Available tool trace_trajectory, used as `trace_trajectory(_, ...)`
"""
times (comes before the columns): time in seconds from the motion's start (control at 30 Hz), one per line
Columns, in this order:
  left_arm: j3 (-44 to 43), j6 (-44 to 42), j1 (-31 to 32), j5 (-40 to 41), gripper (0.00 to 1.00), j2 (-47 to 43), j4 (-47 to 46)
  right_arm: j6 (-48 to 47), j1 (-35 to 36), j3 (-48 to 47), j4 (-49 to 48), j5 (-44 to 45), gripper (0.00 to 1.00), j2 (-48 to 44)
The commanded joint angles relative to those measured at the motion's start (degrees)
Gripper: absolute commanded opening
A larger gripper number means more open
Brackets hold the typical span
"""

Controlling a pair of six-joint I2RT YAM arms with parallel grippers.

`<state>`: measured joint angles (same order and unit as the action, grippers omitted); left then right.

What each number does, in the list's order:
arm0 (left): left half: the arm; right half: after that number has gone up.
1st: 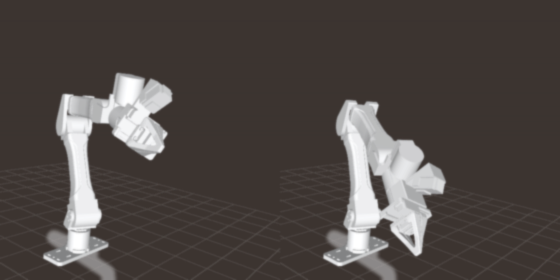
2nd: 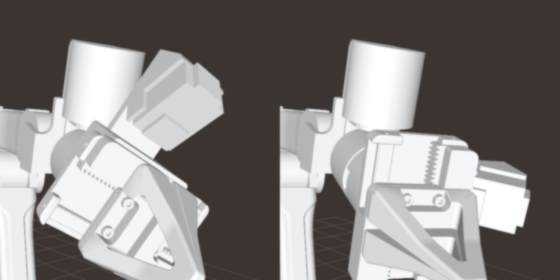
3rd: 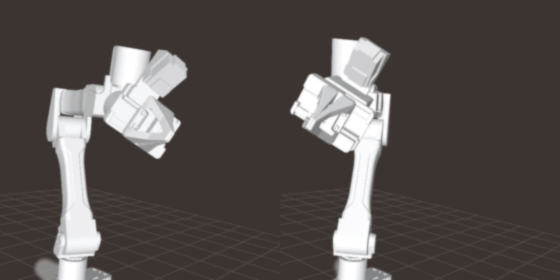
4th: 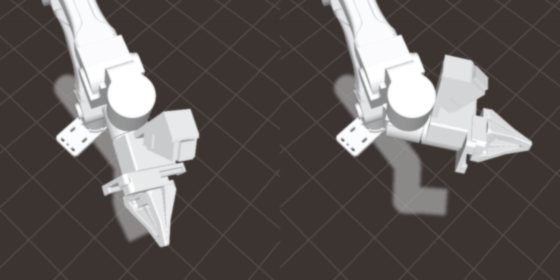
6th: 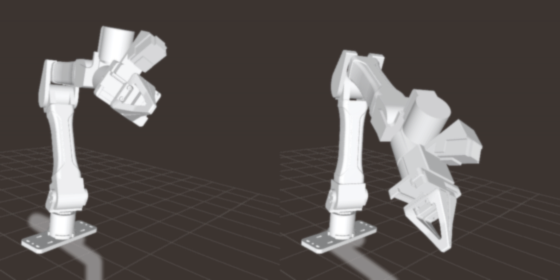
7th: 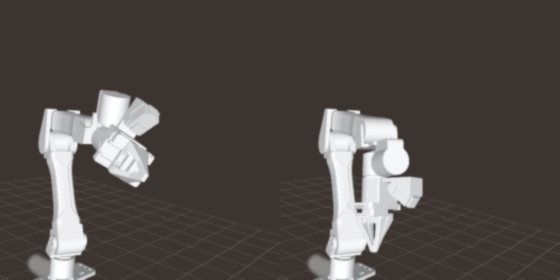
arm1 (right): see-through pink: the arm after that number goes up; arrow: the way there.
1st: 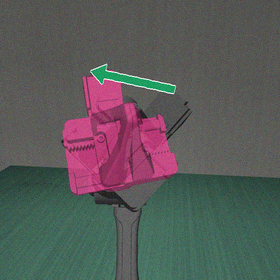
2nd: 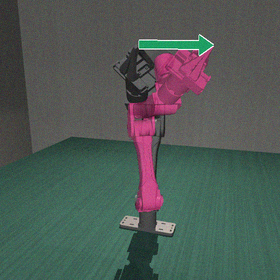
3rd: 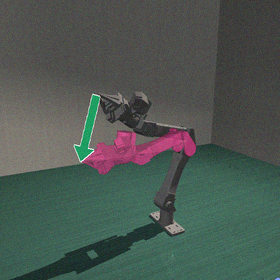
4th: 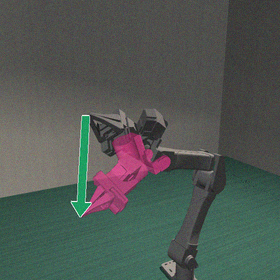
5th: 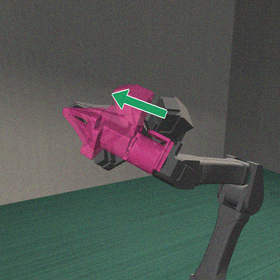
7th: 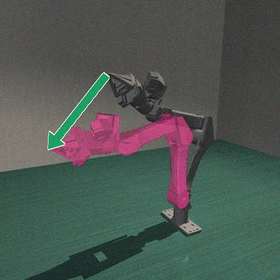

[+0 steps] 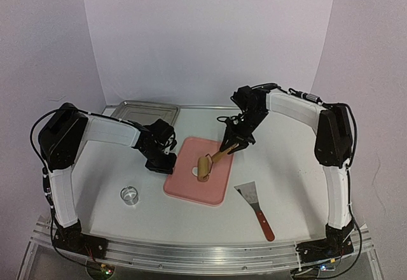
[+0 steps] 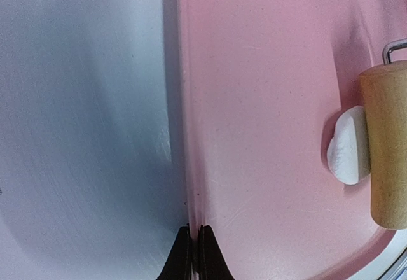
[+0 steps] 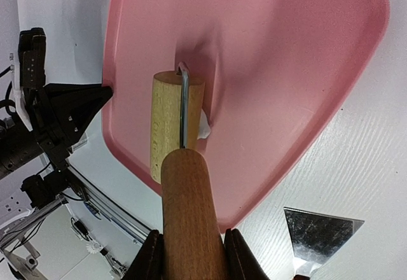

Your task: Roll out the dumpling wrappers from the dough

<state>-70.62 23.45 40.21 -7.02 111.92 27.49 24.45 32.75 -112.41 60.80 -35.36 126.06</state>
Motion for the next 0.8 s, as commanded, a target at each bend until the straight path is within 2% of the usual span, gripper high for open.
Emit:
trace_trajectory(0.0, 1.2, -5.4, 0.7, -0.5, 0.0, -0.5, 6.6, 0.5, 2.2, 1.6, 4.1, 16.8, 0.0, 6.8)
trace_trajectory(0.27, 2.3, -5.7, 0.7, -0.6, 0.0, -1.1, 5.9, -1.3, -1.8, 1.3, 5.2, 20.4, 0.0, 2.8)
trace_trajectory(0.6, 3.0, -6.5, 0.7, -0.9, 0.0, -1.3, 5.3, 0.4, 2.2, 3.1, 4.0, 19.1, 0.0, 6.0)
trace_trajectory(0.77, 3.1, -6.8, 0.7, -0.5, 0.0, -1.5, 5.4, -0.9, -0.9, 2.7, 5.2, 22.2, 0.0, 3.7)
